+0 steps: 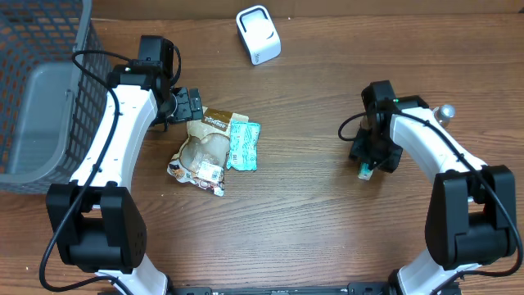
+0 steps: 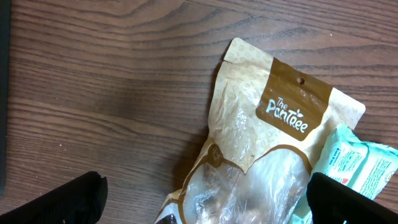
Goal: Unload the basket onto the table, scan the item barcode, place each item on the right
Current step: 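Close the right gripper on the Kleenex tissue pack and lift it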
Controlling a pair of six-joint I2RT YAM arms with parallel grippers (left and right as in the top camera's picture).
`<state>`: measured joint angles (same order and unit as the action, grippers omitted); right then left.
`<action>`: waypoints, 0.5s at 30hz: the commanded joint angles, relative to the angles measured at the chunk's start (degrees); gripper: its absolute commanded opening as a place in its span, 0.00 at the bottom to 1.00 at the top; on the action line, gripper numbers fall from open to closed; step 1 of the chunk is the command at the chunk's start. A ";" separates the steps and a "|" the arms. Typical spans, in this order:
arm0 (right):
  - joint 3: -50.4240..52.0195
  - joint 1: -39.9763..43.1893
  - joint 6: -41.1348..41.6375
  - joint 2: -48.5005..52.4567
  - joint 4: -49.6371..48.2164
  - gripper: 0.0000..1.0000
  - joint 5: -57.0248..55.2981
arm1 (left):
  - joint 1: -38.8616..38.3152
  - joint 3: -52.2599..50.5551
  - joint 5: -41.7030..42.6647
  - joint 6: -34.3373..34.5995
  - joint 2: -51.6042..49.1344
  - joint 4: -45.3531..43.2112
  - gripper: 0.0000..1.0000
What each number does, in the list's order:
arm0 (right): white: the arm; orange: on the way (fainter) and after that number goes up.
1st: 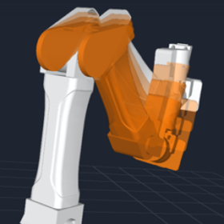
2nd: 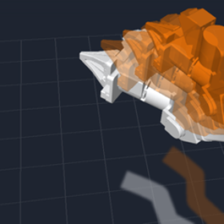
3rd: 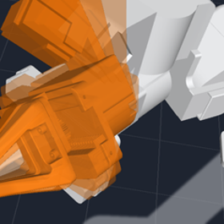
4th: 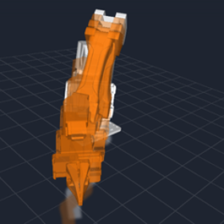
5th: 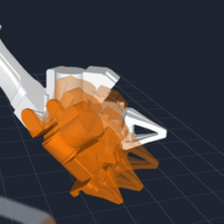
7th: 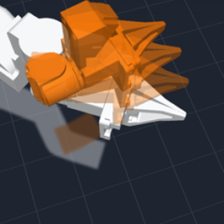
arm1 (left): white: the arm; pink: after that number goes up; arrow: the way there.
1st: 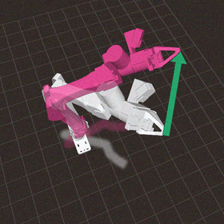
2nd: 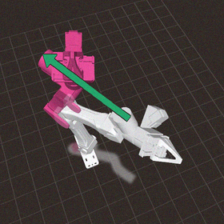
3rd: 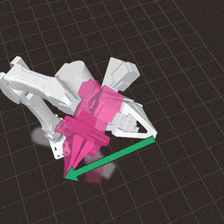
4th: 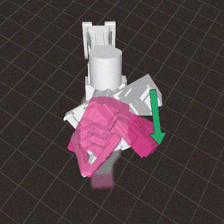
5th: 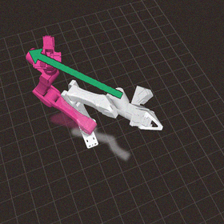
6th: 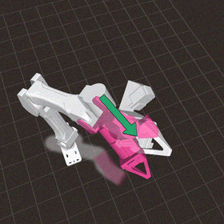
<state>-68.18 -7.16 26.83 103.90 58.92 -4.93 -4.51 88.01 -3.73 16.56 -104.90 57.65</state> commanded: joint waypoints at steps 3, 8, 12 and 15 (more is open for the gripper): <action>1.42 0.09 -0.28 0.04 -2.19 0.38 -0.13 | 0.00 0.66 -0.31 0.17 0.44 -0.04 1.00; 1.11 0.09 -0.28 0.04 -2.43 0.26 -0.11 | 0.00 0.66 -0.31 0.17 0.44 -0.02 1.00; 0.42 -0.07 -0.26 0.02 -2.08 0.08 1.68 | 0.00 0.66 -0.31 0.17 0.44 -0.02 1.00; -0.17 -0.70 -0.33 0.02 -2.05 0.08 2.27 | 0.00 0.66 -0.31 0.17 0.44 -0.02 1.00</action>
<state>-66.96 -7.18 26.61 103.90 56.97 -3.84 -4.49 88.01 -3.70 16.56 -104.90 57.65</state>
